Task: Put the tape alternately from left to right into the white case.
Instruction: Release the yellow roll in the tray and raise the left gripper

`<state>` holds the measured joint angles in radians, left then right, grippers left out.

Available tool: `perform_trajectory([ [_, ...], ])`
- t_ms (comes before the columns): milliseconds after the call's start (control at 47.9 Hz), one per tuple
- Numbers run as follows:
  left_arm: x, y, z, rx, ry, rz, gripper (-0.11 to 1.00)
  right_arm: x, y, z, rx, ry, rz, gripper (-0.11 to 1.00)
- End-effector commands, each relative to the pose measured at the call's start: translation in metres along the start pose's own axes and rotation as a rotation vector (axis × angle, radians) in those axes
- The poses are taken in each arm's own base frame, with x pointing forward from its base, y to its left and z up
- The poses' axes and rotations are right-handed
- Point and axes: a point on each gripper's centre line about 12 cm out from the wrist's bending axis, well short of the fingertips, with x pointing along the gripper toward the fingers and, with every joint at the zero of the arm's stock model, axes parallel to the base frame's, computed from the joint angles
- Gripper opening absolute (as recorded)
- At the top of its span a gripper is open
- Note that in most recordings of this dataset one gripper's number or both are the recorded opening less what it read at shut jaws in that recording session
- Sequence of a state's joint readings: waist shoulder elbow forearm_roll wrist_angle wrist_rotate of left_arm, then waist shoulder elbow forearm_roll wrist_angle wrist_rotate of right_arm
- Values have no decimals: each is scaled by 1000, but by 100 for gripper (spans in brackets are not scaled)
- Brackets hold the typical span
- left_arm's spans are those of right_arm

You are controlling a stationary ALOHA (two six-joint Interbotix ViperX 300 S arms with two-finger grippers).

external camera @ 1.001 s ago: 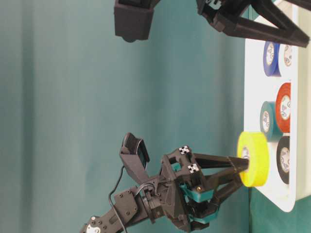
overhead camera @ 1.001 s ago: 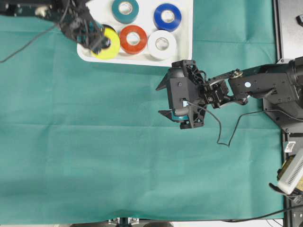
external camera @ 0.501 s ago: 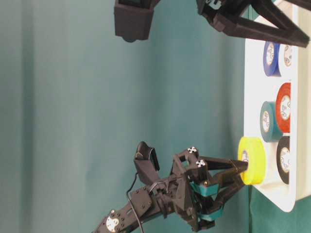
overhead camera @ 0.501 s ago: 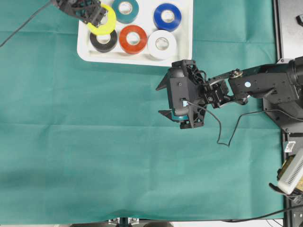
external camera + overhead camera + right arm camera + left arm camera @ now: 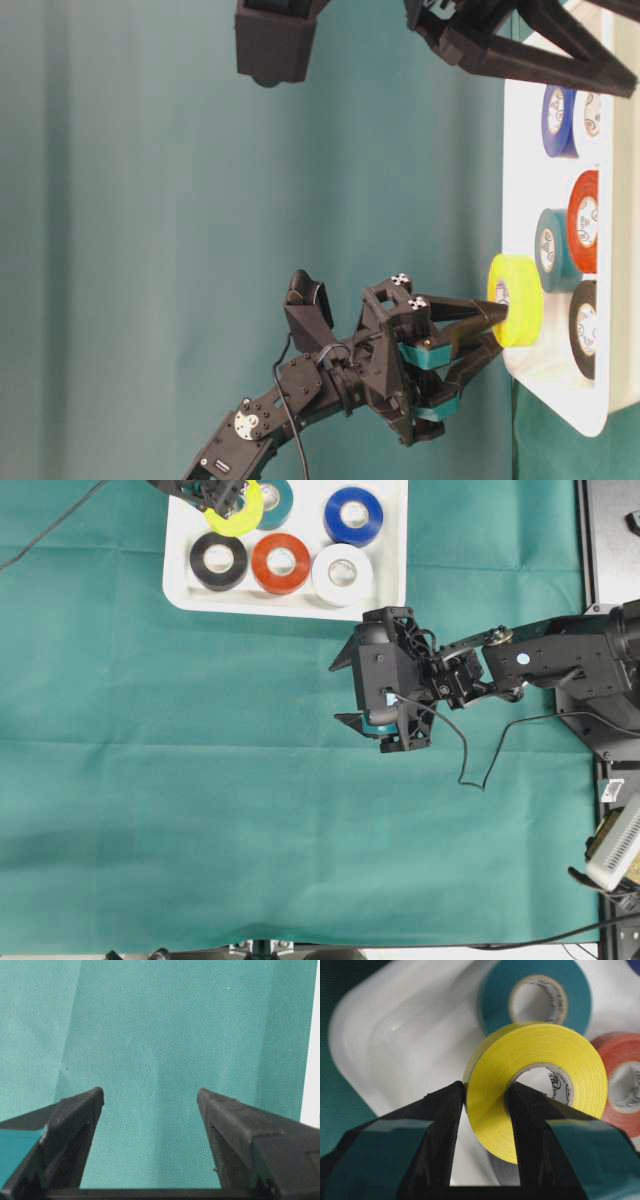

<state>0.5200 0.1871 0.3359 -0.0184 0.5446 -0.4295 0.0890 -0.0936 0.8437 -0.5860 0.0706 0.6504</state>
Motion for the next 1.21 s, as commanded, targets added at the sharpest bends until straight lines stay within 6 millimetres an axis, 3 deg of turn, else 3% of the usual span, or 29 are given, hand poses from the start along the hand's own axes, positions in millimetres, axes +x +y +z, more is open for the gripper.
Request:
perform_trajectory([
  [0,-12,-3,15,-3,-51,-18,-2,-15,2,16,2,-71,10,83],
  [647,-13,-3,17,85,-74,-26,-2,-15,2,16,2,-70,11,83],
  [751,-12,-3,15,88,-68,-24,11,-15,2,16,2,-72,11,83],
  [876,-14,-3,17,88,-74,-25,40,-15,2,15,2,-69,11,83],
  [1189,-17,-3,15,89,-75,-27,39,-15,1,16,3,-72,10,83],
])
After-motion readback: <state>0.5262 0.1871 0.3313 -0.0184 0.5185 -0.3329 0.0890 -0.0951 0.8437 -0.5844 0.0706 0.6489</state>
